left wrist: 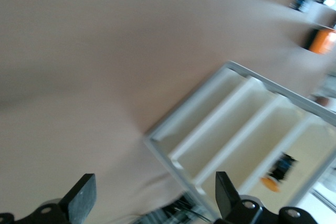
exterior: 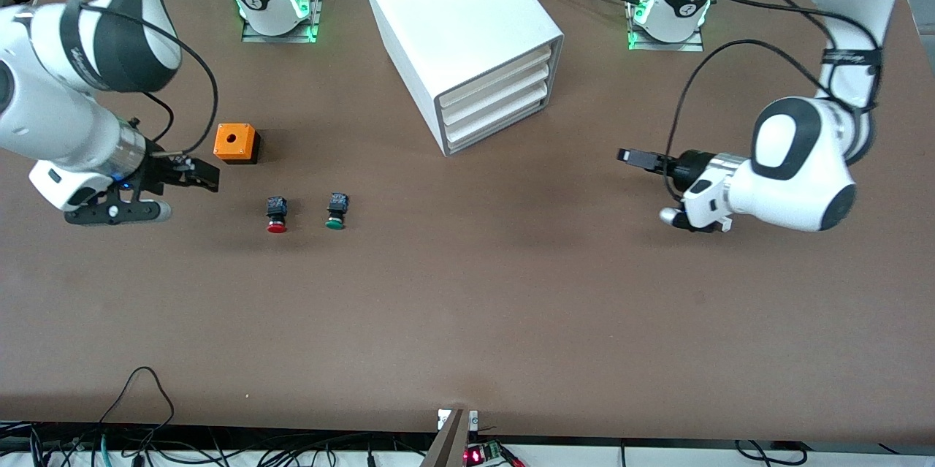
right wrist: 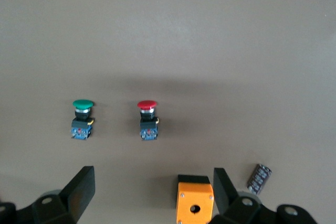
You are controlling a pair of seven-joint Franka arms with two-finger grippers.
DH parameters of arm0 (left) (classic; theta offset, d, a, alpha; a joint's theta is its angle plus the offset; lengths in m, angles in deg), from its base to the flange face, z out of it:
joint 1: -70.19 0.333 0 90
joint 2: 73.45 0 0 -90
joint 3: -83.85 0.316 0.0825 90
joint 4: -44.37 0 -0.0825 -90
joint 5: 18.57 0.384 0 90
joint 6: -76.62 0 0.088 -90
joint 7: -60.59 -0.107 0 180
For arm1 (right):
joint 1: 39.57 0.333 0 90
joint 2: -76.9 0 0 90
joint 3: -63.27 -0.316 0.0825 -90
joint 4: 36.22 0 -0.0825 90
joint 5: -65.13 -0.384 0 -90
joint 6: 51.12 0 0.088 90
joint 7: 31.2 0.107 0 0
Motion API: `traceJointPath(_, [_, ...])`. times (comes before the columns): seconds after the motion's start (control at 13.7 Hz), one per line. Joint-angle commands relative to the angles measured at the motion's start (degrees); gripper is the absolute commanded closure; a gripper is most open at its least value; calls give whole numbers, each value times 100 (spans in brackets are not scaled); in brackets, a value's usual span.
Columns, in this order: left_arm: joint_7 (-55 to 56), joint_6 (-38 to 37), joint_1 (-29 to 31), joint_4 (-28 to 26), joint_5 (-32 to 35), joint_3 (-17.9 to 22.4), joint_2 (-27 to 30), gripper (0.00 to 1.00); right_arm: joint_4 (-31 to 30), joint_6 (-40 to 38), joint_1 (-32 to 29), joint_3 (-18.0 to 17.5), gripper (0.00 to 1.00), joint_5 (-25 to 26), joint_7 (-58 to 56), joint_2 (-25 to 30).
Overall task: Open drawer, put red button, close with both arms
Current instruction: 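Lower the right gripper onto the red button while the left gripper grips the drawer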
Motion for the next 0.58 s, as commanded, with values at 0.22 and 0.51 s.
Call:
traceJointPath(0.22, [-1616, 831, -273, -1268, -1664, -687, -181, 0, 86, 310, 147, 26, 0, -148, 37, -557])
traceJointPath(0.51, [-2032, 1370, -387, -1700, -1981, -1286, -216, 1, -772, 1161, 147, -140, 0, -333, 73, -577])
